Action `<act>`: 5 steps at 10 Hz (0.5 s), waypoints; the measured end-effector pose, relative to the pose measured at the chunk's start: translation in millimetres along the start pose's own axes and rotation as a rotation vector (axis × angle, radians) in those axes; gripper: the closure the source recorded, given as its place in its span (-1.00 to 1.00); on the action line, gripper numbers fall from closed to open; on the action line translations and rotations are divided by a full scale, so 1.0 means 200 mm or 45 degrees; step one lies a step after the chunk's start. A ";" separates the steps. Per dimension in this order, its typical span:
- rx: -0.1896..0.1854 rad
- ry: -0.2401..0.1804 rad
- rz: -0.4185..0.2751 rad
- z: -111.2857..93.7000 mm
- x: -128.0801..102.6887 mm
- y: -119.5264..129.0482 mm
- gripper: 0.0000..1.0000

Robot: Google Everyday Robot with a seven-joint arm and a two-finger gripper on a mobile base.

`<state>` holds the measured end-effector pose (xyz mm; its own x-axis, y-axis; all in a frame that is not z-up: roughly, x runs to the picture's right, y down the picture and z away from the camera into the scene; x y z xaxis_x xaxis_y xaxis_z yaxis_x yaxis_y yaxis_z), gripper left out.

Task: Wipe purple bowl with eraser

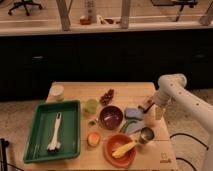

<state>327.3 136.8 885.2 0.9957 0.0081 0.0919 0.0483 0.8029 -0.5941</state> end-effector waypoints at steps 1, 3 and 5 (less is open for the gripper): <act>0.000 -0.004 -0.018 0.01 0.01 0.00 -0.60; 0.006 -0.022 -0.137 -0.01 -0.03 -0.04 -0.60; 0.018 -0.041 -0.218 -0.03 -0.04 -0.05 -0.60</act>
<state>318.4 124.7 886.4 0.9699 -0.1107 0.2168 0.2159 0.8023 -0.5564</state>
